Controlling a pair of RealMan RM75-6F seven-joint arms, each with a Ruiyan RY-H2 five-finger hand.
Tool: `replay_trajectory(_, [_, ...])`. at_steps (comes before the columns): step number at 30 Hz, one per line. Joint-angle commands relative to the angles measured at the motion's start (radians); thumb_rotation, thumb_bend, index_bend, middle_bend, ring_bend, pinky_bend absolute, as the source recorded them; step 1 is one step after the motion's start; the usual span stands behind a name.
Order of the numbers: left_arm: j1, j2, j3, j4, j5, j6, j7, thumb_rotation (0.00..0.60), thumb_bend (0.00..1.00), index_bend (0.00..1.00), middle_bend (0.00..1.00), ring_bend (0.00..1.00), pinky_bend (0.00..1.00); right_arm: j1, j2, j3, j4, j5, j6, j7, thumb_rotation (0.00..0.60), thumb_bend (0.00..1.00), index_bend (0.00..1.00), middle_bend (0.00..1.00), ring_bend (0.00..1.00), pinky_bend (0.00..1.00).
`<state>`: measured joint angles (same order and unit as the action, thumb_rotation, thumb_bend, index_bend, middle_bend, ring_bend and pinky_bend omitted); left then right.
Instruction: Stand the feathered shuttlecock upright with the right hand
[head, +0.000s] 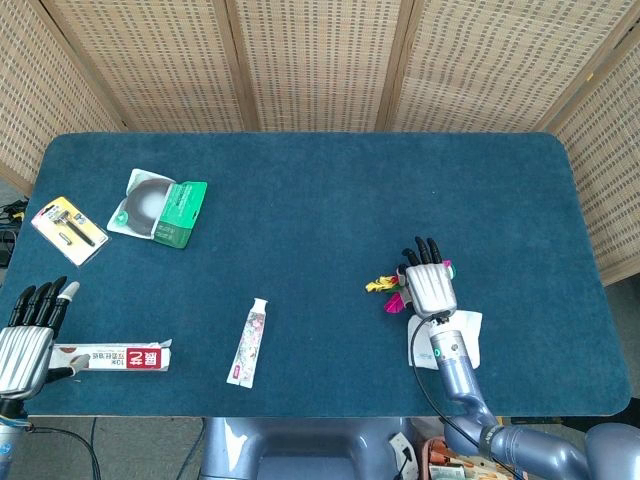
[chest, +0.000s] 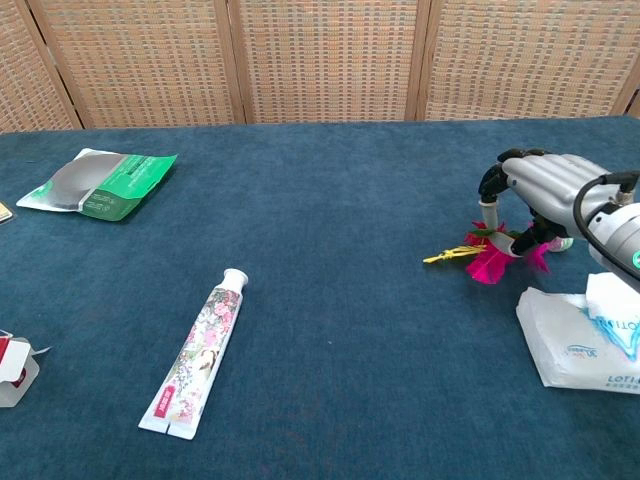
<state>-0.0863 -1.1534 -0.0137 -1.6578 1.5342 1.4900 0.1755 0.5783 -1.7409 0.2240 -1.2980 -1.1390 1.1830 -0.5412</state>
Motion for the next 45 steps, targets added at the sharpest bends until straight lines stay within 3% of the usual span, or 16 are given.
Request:
replay_trajectory(1, [-0.001,0.000,-0.001,0.001,-0.004,-0.002,-0.002,0.600,0.01,0.00,0.00,0.00,0.00,0.004,0.001,0.009,-0.014,-0.002,0.008,-0.002,0.600,0.40,0.63,0.23,0.00,0.00])
replay_trajectory(11, [0.003,0.005,-0.001,-0.003,0.002,0.008,-0.008,0.600,0.01,0.00,0.00,0.00,0.00,-0.005,0.086,0.115,-0.208,0.124,-0.005,0.059,0.600,0.40,0.65,0.24,0.00,0.00])
replay_trajectory(19, [0.002,0.003,-0.001,-0.003,0.003,0.007,-0.004,0.600,0.01,0.00,0.00,0.00,0.00,-0.009,0.108,0.178,-0.254,0.193,0.023,0.107,0.600,0.40,0.66,0.25,0.00,0.00])
replay_trajectory(28, [0.001,0.000,-0.001,-0.001,0.001,0.002,0.003,0.600,0.01,0.00,0.00,0.00,0.00,-0.020,0.124,0.285,-0.293,0.330,0.016,0.257,0.600,0.40,0.66,0.25,0.00,0.00])
replay_trajectory(32, [0.000,-0.002,0.000,-0.001,0.001,-0.001,0.007,0.600,0.01,0.00,0.00,0.00,0.00,-0.020,0.127,0.296,-0.279,0.342,0.025,0.287,0.600,0.40,0.66,0.25,0.00,0.00])
replay_trajectory(45, [0.001,-0.002,0.002,-0.003,0.004,0.002,0.009,0.600,0.01,0.00,0.00,0.00,0.00,-0.030,0.119,0.240,-0.217,0.369,-0.003,0.332,0.600,0.40,0.66,0.25,0.00,0.00])
